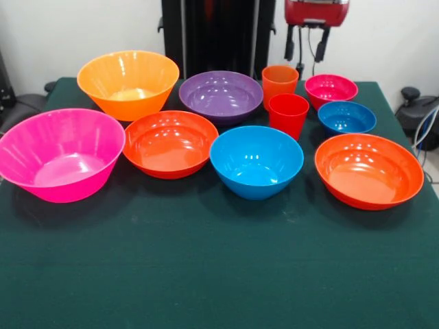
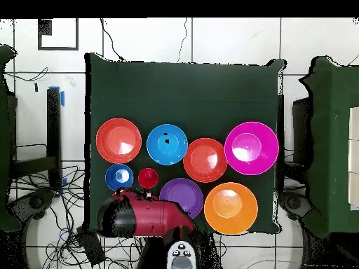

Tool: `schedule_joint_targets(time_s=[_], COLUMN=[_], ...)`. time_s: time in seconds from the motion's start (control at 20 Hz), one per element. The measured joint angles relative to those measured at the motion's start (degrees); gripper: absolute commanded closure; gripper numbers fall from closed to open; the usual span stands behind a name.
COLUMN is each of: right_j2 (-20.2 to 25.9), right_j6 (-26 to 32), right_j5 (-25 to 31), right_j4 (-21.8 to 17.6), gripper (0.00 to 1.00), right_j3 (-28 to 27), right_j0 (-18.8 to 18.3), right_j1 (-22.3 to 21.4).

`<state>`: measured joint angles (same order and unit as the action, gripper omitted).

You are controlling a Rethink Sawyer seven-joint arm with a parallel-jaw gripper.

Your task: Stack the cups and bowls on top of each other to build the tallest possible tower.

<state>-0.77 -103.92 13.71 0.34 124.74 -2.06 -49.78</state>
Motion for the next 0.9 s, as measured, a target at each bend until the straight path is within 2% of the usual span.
schedule_joint_targets(time_s=[0.15,0.55,0.9], right_j2=[0.48,1.74,3.98], right_j6=[0.00,0.00,0.00], right_j5=[1.67,14.93,20.87], right_j4=[-0.36,-1.85,-4.31], gripper=[0.00,0.00,0.00], right_j3=[-0.39,-4.59,-8.92], right_j0=[-2.37,-9.83,-14.58], right_j1=[-0.37,-3.98,-5.43])
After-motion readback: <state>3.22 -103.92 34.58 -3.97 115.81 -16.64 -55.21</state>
